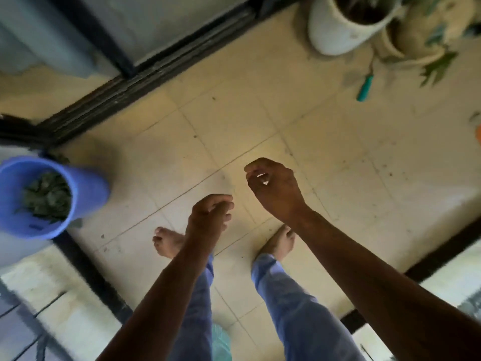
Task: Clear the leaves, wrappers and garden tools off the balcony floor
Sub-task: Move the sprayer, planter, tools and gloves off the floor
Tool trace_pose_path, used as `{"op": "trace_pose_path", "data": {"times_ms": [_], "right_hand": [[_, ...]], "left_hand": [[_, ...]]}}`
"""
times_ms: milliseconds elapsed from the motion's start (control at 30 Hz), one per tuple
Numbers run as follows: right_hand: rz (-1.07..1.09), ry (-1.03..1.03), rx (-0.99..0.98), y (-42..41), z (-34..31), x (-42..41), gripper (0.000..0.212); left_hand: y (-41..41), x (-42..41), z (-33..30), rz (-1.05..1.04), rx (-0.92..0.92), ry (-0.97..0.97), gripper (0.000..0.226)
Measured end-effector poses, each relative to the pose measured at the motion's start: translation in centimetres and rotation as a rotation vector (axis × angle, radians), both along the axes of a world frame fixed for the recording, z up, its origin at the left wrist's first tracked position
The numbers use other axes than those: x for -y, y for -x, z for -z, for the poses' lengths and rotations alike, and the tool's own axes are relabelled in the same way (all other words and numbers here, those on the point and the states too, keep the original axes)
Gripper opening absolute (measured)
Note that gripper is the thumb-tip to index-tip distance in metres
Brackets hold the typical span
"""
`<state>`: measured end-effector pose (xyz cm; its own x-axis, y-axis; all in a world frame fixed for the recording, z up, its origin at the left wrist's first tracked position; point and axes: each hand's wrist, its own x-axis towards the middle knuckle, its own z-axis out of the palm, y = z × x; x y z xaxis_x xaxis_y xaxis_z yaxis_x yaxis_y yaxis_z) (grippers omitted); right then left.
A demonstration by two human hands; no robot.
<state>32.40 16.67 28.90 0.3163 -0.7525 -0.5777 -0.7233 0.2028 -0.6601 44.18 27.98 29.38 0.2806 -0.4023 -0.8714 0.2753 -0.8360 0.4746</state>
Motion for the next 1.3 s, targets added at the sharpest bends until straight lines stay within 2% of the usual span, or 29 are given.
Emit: {"op": "trace_pose_path", "data": {"times_ms": [167,367,600,833,1033,1300], "right_hand": [[0.204,-0.007,0.032,10.5,-1.4,5.5,0.018],[0.308,0.140,0.033,23.0,-2.5,10.8,0.016],[0.538,0.161,0.011,34.6,-3.7,16.7,0.014],[0.763,0.151,-0.003,43.0,-4.6,23.9,0.015],[0.879,0.115,-0.019,49.2,-5.7,31.0,0.017],[0.972,0.074,-0.006,56.3,-0.9,39.7,0.019]], "left_hand": [[7.6,6.6,-1.8,0.149,0.002,-0.013,0.019],[17.4,14.5,-3.2,0.314,-0.017,0.003,0.019],[27.5,23.9,-3.9,0.492,-0.028,0.058,0.021],[37.2,36.1,-4.6,0.740,-0.027,0.147,0.022],[44.0,46.4,-5.2,0.862,-0.040,0.144,0.023],[51.7,56.7,-0.7,0.956,-0.026,0.060,0.023]]}}
